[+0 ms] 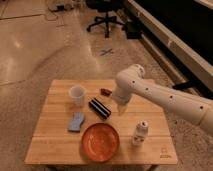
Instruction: Wipe the white sponge on the table
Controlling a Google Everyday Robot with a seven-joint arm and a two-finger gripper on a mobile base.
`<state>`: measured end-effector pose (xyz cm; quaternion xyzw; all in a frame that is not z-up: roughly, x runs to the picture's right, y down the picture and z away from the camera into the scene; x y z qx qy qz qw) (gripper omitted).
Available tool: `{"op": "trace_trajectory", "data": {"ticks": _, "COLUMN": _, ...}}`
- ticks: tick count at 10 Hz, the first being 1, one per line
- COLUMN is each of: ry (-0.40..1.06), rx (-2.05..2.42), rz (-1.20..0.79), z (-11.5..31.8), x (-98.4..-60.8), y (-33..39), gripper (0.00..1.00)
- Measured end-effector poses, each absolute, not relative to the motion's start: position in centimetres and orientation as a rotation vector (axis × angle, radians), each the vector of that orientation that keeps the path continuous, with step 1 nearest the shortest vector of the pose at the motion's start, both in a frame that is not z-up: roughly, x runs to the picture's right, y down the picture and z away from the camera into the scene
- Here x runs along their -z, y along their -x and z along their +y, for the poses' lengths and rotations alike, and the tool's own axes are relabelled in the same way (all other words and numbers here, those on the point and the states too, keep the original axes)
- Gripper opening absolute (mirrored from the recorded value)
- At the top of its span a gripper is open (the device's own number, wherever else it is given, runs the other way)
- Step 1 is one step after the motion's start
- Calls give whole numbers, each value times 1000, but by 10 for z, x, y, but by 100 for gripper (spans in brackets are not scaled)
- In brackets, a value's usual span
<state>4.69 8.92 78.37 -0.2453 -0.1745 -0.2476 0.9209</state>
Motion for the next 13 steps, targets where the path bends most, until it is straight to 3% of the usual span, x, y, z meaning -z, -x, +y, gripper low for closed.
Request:
{"op": "trace_trajectory", "data": {"ticks": 7, "ry": 484, "rx": 856, "rz": -589, "z": 103, "x": -805, "y": 95, "gripper": 65}}
{"op": "trace_trajectory", "data": {"ticks": 13, "ry": 463, "rx": 1110, "rz": -626, "z": 123, "x": -824, "y": 160, "gripper": 65}}
